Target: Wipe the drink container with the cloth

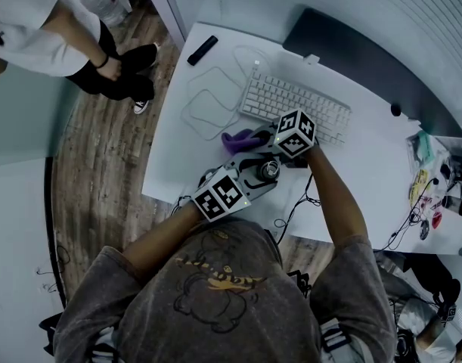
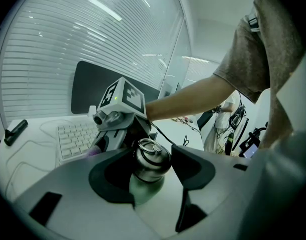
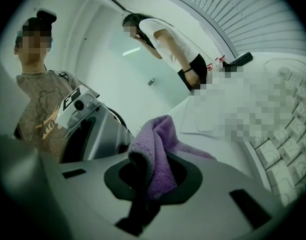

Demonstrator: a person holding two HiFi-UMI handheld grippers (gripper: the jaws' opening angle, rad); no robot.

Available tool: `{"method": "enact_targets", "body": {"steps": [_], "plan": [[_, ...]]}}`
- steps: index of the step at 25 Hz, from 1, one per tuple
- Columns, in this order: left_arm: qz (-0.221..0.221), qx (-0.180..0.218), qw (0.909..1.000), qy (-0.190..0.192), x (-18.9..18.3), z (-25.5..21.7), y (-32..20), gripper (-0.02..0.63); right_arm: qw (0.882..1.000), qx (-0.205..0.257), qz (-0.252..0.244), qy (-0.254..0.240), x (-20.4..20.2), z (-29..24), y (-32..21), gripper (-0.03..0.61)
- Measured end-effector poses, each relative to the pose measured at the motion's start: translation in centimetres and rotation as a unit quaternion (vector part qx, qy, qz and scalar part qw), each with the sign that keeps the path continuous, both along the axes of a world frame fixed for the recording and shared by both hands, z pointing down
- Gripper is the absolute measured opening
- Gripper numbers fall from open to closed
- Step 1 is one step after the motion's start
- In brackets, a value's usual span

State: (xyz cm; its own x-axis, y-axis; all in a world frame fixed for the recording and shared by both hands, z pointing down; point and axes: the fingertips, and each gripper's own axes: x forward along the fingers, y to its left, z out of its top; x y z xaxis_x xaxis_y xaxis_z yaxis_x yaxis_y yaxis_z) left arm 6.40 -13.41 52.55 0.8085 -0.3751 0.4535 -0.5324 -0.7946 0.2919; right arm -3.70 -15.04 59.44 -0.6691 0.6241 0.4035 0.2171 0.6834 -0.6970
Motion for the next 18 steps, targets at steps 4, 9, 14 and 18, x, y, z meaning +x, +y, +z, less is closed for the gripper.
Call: {"method": "enact_targets", "body": {"steps": [4, 9, 14, 18], "plan": [[0.000, -0.002, 1.0000, 0.002, 0.0, 0.0, 0.0, 0.247, 1.000, 0.003, 0.006, 0.004, 0.4, 0.1, -0.1, 0.051], [0.000, -0.002, 1.0000, 0.004, 0.0, 0.1, 0.0, 0.249, 1.000, 0.003, 0.019, 0.008, 0.6, 0.2, -0.4, 0.051], [-0.002, -0.008, 0.9999, 0.006, 0.0, 0.3, 0.0, 0.250, 0.999, 0.000, 0.030, 0.011, 1.0, 0.2, -0.6, 0.051], [-0.001, -0.008, 0.9999, 0.006, -0.1, 0.3, 0.0, 0.250, 0.998, -0.006, 0.055, 0.011, 1.5, 0.0, -1.2, 0.051]]}}
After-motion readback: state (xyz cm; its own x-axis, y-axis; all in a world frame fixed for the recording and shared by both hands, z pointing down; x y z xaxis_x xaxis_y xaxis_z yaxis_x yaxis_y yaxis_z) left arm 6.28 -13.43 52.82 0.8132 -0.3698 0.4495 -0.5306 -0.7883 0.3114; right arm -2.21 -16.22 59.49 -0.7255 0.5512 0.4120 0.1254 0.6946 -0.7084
